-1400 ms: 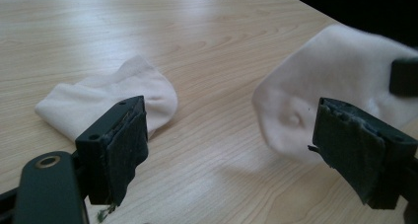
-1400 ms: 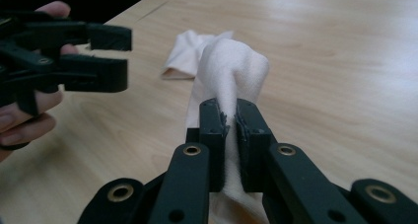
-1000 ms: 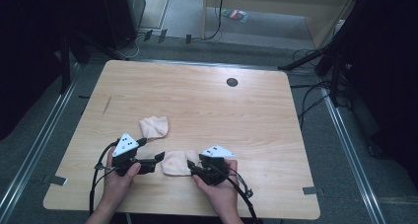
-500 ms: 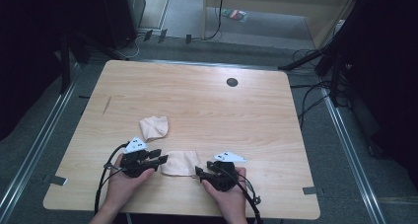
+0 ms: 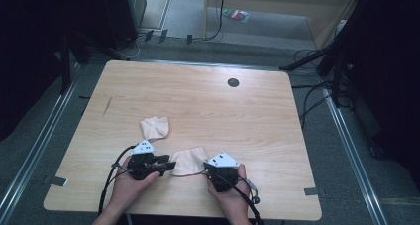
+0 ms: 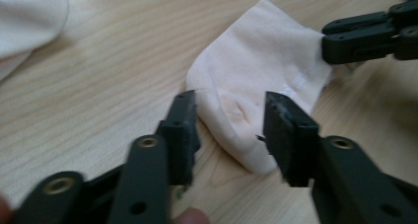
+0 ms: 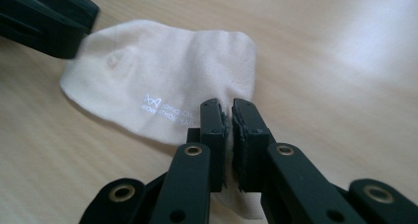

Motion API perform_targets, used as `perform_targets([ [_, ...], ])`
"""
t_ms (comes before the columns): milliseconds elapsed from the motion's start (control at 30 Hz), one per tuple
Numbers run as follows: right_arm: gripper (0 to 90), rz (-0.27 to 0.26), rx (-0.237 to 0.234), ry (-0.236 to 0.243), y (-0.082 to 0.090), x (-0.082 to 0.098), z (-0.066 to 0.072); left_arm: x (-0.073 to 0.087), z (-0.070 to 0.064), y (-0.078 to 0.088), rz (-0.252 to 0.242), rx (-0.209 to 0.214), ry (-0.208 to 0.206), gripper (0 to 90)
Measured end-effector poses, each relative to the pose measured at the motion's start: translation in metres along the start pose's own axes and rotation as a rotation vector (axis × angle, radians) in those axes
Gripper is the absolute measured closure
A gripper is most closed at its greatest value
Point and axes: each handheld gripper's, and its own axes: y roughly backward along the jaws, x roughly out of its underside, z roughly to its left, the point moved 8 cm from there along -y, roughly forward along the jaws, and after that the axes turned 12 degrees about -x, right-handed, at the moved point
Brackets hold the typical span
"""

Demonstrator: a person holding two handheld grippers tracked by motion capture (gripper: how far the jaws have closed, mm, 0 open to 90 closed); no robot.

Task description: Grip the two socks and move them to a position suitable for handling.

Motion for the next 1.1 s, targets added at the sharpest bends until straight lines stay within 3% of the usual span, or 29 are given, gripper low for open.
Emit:
perform_targets([
  [133,84.6,-0.046,0.057,0.119,0.011,-0.013,-0.001,-0.007,0.012,0.01,-0.052,0.015,0.052,48.4],
  [167,84.6,-0.046,0.057,0.119,0.011,-0.013,-0.001,-0.007,0.012,0.01,-0.052,0.015,0.052,48.6],
  [200,84.1,-0.075,0.076,0.205,0.013,-0.02,0.007,-0.007,0.017,0.012,-0.055,0.014,0.071,49.4],
  [333,83.0,-0.089,0.074,0.35,0.007,-0.025,0.03,-0.001,0.018,0.006,0.001,0.018,0.076,56.2],
  [367,83.0,-0.089,0.074,0.35,0.007,-0.025,0.03,-0.001,0.018,0.006,0.001,0.018,0.076,59.7],
  [400,83.0,-0.094,0.07,0.377,0.005,-0.026,0.036,0.004,0.016,0.001,0.038,-0.001,0.061,59.7],
  [433,83.0,-0.106,0.031,0.4,0.001,-0.028,0.047,0.008,0.015,-0.002,0.067,-0.02,0.041,71.6],
  [567,83.0,-0.116,0.002,0.374,-0.004,-0.028,0.053,0.01,0.009,-0.005,0.083,-0.018,0.035,84.3],
  [700,82.7,-0.105,-0.031,0.381,-0.01,-0.026,0.06,0.01,0.003,-0.008,0.095,0.003,0.036,85.0],
  [733,81.2,-0.089,-0.05,0.408,-0.017,-0.023,0.067,0.01,0.001,-0.009,0.094,0.012,0.052,84.7],
  [800,76.6,-0.064,-0.099,0.411,-0.024,-0.019,0.073,0.01,0.001,-0.01,0.092,0.012,0.055,84.6],
  [867,63.2,-0.048,-0.205,0.37,-0.03,-0.015,0.08,0.01,0.003,-0.009,0.088,0.007,0.055,84.3],
  [933,55.1,-0.079,-0.312,0.3,-0.027,-0.017,0.084,0.01,0.006,-0.008,0.086,0.005,0.052,83.8],
  [1033,51.6,-0.16,-0.431,0.179,-0.01,-0.028,0.077,0.01,0.007,-0.008,0.081,-0.001,0.055,83.6],
  [1100,54.8,-0.195,-0.462,0.115,0.0,-0.03,0.065,0.01,0.007,-0.008,0.08,-0.003,0.053,83.8],
])
